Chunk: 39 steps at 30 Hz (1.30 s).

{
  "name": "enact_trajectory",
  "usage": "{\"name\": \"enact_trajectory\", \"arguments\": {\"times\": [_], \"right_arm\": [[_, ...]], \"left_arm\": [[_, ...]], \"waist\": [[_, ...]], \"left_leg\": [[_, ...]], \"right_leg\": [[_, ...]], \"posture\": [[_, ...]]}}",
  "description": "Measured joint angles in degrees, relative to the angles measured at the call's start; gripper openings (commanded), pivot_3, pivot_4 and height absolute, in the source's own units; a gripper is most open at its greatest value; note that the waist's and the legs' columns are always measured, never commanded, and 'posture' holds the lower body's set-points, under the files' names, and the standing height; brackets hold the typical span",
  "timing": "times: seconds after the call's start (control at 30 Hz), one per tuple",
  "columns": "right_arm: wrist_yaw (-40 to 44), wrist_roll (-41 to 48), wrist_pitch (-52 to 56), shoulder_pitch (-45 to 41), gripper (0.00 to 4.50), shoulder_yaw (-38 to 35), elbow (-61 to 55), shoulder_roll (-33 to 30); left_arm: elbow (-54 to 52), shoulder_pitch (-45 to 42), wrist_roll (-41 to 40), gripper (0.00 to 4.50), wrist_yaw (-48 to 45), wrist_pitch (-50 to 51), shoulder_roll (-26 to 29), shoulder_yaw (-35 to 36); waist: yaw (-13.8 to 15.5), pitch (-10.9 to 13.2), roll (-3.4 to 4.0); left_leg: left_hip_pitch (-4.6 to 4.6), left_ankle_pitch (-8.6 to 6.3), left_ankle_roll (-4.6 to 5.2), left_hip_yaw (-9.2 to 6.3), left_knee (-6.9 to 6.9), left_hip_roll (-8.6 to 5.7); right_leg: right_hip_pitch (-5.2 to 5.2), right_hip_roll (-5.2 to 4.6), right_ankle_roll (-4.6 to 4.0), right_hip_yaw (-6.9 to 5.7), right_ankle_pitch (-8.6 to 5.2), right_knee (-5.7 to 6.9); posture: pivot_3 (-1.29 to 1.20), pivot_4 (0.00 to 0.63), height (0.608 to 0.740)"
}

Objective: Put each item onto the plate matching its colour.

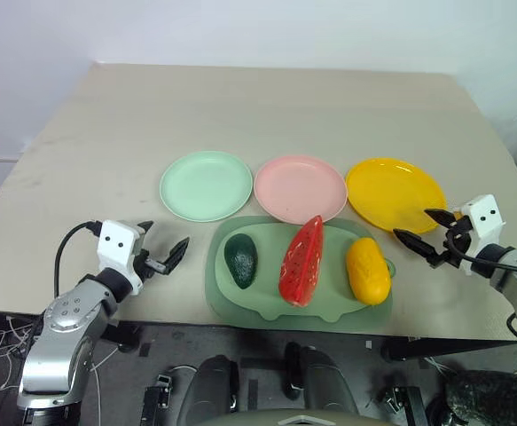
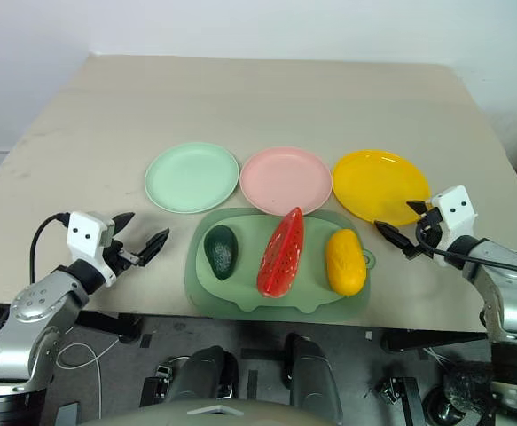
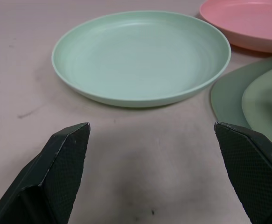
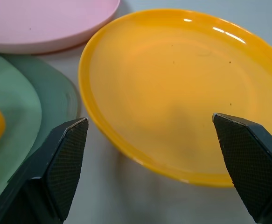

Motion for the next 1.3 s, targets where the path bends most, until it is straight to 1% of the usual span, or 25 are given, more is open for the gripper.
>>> {"name": "enact_trajectory", "arguments": {"times": [0.23, 0.37, 0.5, 0.57, 0.67, 0.73, 0.9, 1.0, 1.13, 1.3], "right_arm": [[-3.86, 0.65, 2.59, 5.70, 4.50, -2.21, -8.56, 1.45], [-6.20, 1.99, 7.15, 7.37, 4.50, -5.31, -13.99, 1.17], [-8.84, 11.35, 18.74, 6.14, 4.50, -11.78, -22.82, 0.49], [-12.17, 20.66, 26.78, 5.66, 4.50, -15.53, -28.57, 0.49], [-18.15, 32.92, 35.17, 5.17, 4.50, -17.90, -37.08, 0.49], [-23.56, 38.61, 39.38, 5.99, 4.50, -16.94, -42.23, 0.58], [-33.13, 44.27, 44.08, 7.05, 4.50, -10.94, -45.88, 1.15], [-38.77, 44.52, 46.23, 6.25, 4.50, -6.51, -45.91, 0.95], [-42.64, 44.24, 47.81, 5.50, 4.50, -3.09, -45.70, 0.85], [-45.28, 40.42, 49.19, 4.39, 4.50, 1.78, -44.04, 0.73]], "left_arm": [[5.46, -1.73, 0.08, 4.46, -3.05, -2.03, 2.33, 0.28], [9.39, -4.76, 0.13, 4.46, -4.16, -2.72, 3.18, 0.21], [12.08, -7.72, 0.65, 4.46, -5.19, -3.76, 3.24, -0.38], [12.48, -8.20, 0.47, 4.46, -5.66, -4.01, 2.67, -0.86], [12.51, -8.35, -0.05, 4.46, -6.62, -4.16, 1.63, -2.03], [12.93, -8.63, -0.07, 4.46, -6.81, -4.21, 1.41, -2.36], [14.21, -10.22, -0.10, 4.46, -6.83, -4.23, 1.40, -2.34], [14.18, -10.29, -0.15, 4.46, -6.87, -4.25, 1.38, -2.35], [13.90, -10.04, -0.48, 4.46, -6.77, -4.22, 1.36, -2.28], [12.65, -9.37, -1.09, 4.46, -6.49, -4.14, 1.35, -2.13]], "waist": [[0.05, -0.01, 0.01], [0.04, -0.01, 0.01], [-0.08, 0.00, 0.01], [-0.08, 0.00, 0.01], [-0.02, -0.02, -0.03], [0.01, -0.03, -0.06], [0.00, -0.04, -0.07], [-0.03, -0.04, -0.07], [-0.03, -0.04, -0.07], [0.01, -0.04, -0.07]], "left_leg": [[-0.01, 0.00, 0.00, 0.00, 0.00, 0.01], [-0.02, 0.00, 0.00, 0.00, 0.01, 0.01], [-0.02, 0.00, 0.00, -0.01, -0.01, 0.03], [-0.02, 0.00, 0.00, -0.01, -0.04, 0.06], [-0.02, 0.00, -0.01, -0.03, -0.04, 0.08], [-0.04, -0.01, 0.00, -0.03, -0.03, 0.07], [-0.06, -0.01, 0.00, -0.03, -0.01, 0.05], [-0.06, -0.01, 0.00, -0.03, -0.02, 0.05], [-0.08, -0.01, 0.00, -0.03, -0.02, 0.05], [-0.11, -0.01, 0.00, -0.04, -0.02, 0.05]], "right_leg": [[-0.01, 0.01, 0.00, 0.00, 0.00, 0.00], [-0.01, -0.02, 0.00, 0.00, 0.00, 0.00], [-0.03, 0.01, 0.00, 0.00, 0.00, 0.00], [-0.03, 0.02, 0.00, 0.00, 0.00, 0.00], [-0.02, 0.02, -0.01, 0.00, 0.00, -0.01], [-0.02, 0.01, -0.01, 0.00, 0.00, -0.03], [-0.02, -0.01, -0.01, 0.01, -0.01, -0.03], [-0.05, 0.01, -0.01, 0.01, -0.01, -0.02], [-0.05, 0.00, -0.01, 0.01, -0.01, -0.03], [-0.06, 0.00, -0.01, 0.00, -0.01, -0.04]], "posture": [[0.00, 0.150, 0.740], [0.00, 0.150, 0.740], [0.00, 0.150, 0.740], [0.00, 0.150, 0.740], [0.00, 0.150, 0.740], [0.00, 0.150, 0.740], [0.00, 0.150, 0.740], [0.00, 0.150, 0.740], [0.00, 0.150, 0.740], [0.00, 0.150, 0.740]]}}
